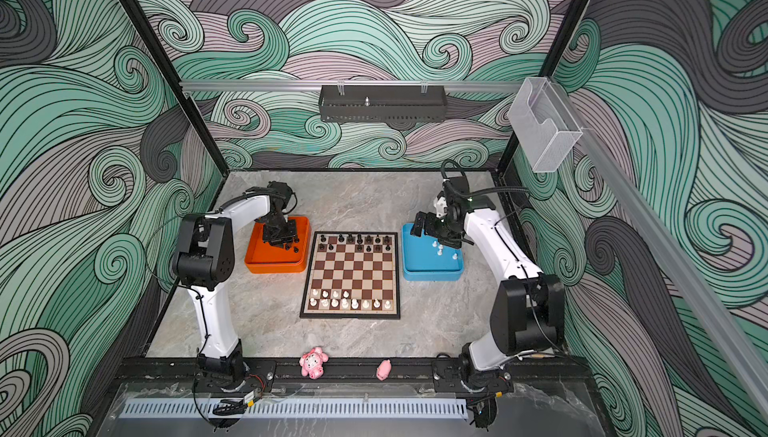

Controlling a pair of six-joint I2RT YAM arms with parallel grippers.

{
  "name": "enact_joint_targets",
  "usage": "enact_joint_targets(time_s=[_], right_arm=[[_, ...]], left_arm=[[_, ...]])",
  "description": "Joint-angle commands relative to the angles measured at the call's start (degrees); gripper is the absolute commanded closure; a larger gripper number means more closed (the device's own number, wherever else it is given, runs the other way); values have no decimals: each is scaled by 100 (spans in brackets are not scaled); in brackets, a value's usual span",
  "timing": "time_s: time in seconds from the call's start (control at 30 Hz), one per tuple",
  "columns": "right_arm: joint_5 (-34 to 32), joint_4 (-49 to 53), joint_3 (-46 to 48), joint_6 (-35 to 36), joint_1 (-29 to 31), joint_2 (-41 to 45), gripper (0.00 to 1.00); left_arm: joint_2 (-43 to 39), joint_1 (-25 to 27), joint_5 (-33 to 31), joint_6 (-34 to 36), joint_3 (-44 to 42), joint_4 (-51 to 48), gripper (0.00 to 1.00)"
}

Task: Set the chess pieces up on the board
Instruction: 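Close the left gripper on a black pawn in the orange bin, then lift the black pawn with the left gripper and carry it over the board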

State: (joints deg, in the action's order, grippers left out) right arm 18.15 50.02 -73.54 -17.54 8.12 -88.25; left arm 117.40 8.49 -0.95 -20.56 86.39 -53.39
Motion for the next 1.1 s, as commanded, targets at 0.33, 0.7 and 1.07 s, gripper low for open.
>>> enact_joint_targets(time_s=[0.33,0.7,1.07], right_arm=[[66,-36,93,67,-39,-92,1],[70,-64,163,67,-39,-85,0],[83,-71,192,64,-56,-69,1]], left_arm=[[84,60,-210,43,251,-234,82],[94,76,-213,45,219,-233,82],[55,107,-267,75,188,-269,88]])
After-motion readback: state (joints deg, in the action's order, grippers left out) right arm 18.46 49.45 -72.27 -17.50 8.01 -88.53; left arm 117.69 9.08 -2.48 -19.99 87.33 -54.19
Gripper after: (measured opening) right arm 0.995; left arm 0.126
